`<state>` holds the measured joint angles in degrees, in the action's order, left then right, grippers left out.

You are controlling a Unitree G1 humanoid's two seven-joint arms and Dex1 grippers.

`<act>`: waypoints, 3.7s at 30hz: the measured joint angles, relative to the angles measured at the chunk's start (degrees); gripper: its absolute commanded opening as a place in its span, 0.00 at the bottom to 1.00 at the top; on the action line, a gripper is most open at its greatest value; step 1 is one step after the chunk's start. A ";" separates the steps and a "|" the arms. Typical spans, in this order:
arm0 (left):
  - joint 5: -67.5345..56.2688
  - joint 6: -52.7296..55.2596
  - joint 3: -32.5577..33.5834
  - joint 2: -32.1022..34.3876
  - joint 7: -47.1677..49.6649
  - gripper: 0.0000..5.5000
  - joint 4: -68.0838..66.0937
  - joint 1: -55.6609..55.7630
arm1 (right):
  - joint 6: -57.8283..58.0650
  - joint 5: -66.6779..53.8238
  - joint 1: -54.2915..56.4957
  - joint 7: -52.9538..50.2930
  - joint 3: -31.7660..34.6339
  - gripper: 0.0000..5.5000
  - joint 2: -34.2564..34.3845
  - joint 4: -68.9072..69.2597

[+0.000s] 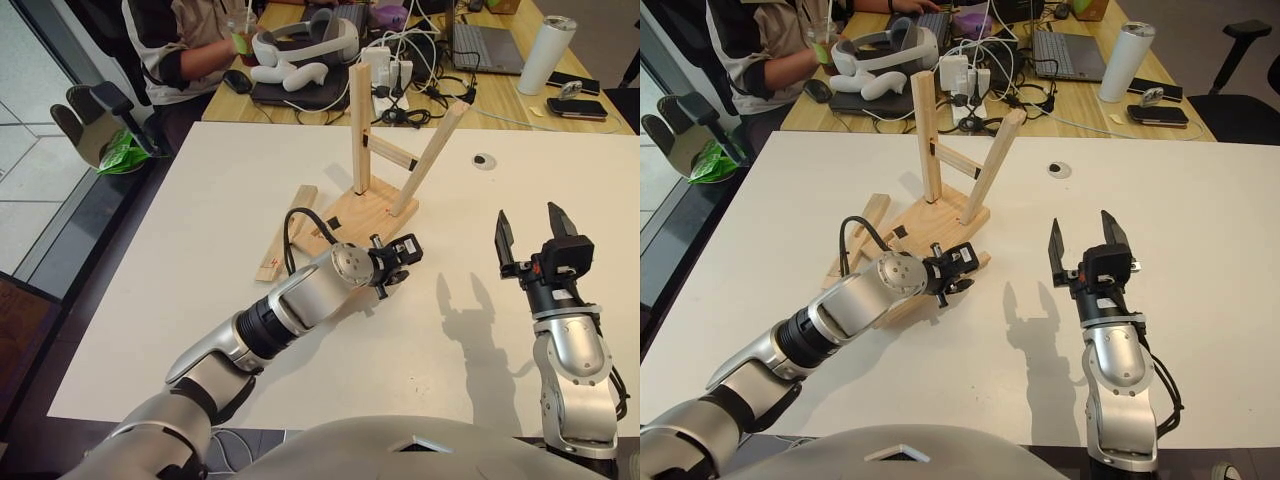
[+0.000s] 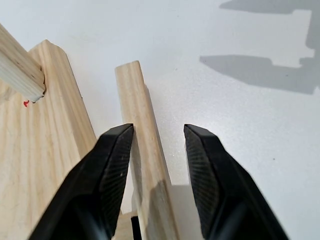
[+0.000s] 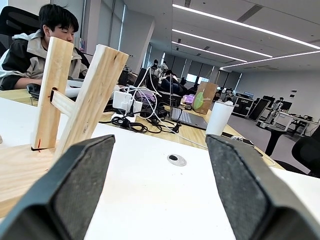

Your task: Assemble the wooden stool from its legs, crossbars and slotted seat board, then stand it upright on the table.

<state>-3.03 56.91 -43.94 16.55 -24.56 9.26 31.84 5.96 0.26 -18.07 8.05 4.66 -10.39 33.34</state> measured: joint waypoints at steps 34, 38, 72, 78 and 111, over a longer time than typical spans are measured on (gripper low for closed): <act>8.07 7.56 9.02 -13.27 12.48 0.38 -2.63 -4.38 | 0.24 0.23 -0.44 -1.11 -0.69 0.62 0.58 0.52; 8.08 7.74 9.92 -15.12 13.81 0.38 -3.36 -5.68 | 0.76 0.00 0.65 -0.63 0.28 0.62 -0.24 0.49; -1.13 10.57 31.30 8.55 -5.19 0.19 21.72 -2.01 | 0.20 -2.51 -0.10 2.53 4.31 0.62 -2.60 -0.67; -11.18 7.64 49.69 7.01 -7.49 0.19 19.62 4.09 | 18.17 -16.08 7.84 17.89 -3.92 0.62 -8.85 -2.33; -32.53 -7.76 61.36 -2.37 5.38 0.19 17.73 6.58 | 8.19 6.54 47.68 59.70 -35.23 0.62 -28.81 -31.34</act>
<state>-35.57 49.15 17.42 14.17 -19.18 26.99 38.42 14.15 6.79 29.61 67.75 -30.57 -39.19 2.00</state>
